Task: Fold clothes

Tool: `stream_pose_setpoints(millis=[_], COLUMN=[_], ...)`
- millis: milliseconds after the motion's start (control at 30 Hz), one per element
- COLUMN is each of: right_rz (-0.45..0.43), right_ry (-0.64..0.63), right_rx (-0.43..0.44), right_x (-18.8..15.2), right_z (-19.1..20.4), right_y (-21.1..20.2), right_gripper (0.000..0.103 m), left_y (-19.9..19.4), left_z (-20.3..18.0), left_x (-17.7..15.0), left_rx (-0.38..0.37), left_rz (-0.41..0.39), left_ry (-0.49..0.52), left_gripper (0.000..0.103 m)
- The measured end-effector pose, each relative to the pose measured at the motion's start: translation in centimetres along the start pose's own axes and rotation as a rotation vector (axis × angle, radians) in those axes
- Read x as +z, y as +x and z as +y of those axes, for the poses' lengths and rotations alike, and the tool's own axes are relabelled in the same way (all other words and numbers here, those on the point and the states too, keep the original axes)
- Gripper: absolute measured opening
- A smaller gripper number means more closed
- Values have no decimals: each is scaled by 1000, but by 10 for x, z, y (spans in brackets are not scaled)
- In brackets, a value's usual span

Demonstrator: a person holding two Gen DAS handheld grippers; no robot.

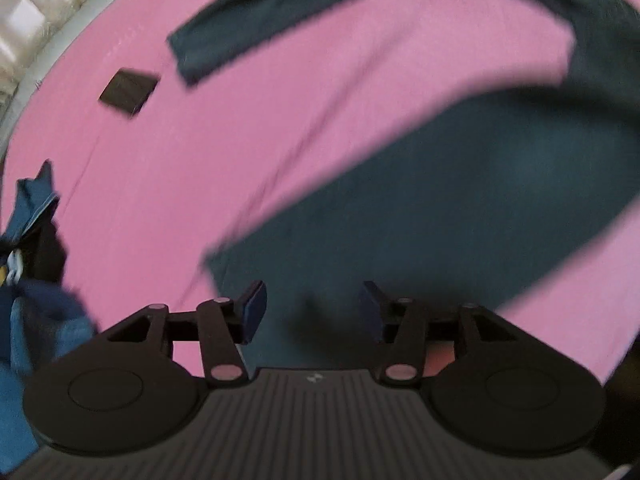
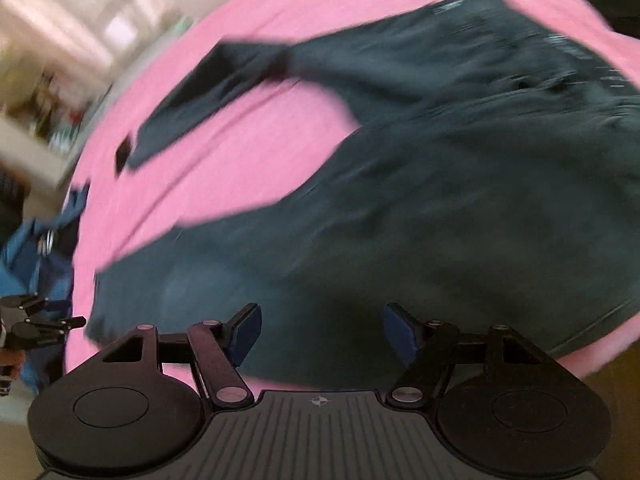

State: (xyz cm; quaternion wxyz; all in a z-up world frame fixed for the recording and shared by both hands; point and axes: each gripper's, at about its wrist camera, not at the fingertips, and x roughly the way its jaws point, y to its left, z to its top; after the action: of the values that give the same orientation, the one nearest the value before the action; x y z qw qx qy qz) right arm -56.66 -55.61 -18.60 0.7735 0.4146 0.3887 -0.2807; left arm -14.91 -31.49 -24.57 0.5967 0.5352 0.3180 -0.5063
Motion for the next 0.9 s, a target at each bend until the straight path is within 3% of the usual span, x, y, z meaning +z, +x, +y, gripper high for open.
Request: stream_pose_setpoints(millis=[200, 367, 467, 567, 633, 767, 833, 900], right_rz=[75, 116, 148, 159, 158, 174, 194, 211], right_ry=[-116, -187, -267, -300, -276, -230, -210, -175], right_rx=[-21, -54, -86, -121, -129, -129, -131, -136], right_x=[-28, -41, -44, -41, -37, -37, -41, -43], right_z=[68, 91, 98, 92, 83, 61, 50, 40], right_y=[44, 60, 70, 68, 62, 49, 51, 52], right_gripper=[71, 71, 71, 71, 71, 72, 81, 83], left_y=[25, 47, 52, 36, 3, -56, -63, -53], left_z=[-49, -67, -66, -60, -61, -80, -99, -120], left_x=[-86, -104, -101, -98, -108, -155, -182, -198], left_rx=[132, 253, 251, 251, 257, 220, 171, 147], left_rz=[-90, -221, -220, -204, -199, -113, -51, -6], left_ry=[453, 672, 681, 595, 530, 438, 420, 430], left_gripper=[47, 46, 4, 3, 3, 3, 3, 3])
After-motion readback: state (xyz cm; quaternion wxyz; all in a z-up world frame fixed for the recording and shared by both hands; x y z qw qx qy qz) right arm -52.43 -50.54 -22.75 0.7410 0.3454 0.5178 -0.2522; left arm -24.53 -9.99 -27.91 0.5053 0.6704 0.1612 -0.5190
